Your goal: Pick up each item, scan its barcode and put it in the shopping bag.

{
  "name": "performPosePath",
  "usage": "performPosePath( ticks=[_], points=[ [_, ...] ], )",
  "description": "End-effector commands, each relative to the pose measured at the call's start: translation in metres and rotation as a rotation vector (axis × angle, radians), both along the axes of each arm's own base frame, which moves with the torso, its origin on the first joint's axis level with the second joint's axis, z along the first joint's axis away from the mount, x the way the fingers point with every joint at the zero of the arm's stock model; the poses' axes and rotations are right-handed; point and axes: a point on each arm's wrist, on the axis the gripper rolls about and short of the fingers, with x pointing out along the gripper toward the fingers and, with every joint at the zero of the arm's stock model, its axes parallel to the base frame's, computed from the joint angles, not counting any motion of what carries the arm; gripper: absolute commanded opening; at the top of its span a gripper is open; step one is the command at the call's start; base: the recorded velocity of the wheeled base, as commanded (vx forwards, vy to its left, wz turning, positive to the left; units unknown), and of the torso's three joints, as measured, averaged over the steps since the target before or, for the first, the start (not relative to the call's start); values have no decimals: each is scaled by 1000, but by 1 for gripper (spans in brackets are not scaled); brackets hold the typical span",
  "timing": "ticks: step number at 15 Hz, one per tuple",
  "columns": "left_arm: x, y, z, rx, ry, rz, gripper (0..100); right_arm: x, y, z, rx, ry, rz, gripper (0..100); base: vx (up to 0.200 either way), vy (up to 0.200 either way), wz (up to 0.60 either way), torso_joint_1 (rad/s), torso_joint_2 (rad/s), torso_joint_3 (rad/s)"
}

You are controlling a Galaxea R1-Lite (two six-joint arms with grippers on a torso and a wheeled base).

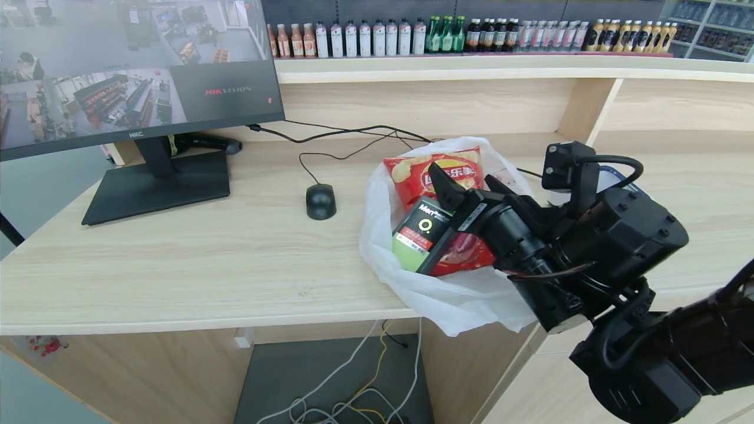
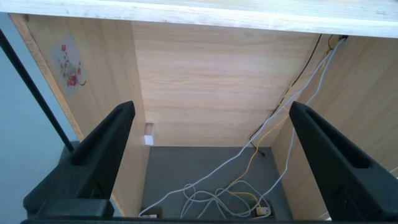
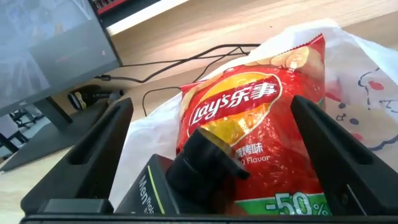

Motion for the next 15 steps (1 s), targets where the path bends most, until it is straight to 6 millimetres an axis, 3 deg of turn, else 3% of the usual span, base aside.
performPosePath(
  ticks=[1, 4, 8, 12, 15],
  points=[
    [0, 0, 0, 0, 0, 0, 100, -11, -8, 6, 5, -7, 4, 100, 0, 0, 0, 0, 0, 0],
    [0, 0, 0, 0, 0, 2, 100, -35, -28, 13, 11, -17, 3, 100, 0, 0, 0, 0, 0, 0],
    [0, 0, 0, 0, 0, 2, 100, -78, -76, 25, 27, -43, -40, 100, 0, 0, 0, 0, 0, 0],
    [0, 0, 0, 0, 0, -1, 100, -130, -150, -5, -11, 8, -226, 100, 0, 0, 0, 0, 0, 0],
    [0, 0, 0, 0, 0, 0, 100, -154, -176, -8, 6, -34, -335, 100, 0, 0, 0, 0, 0, 0]
  ],
)
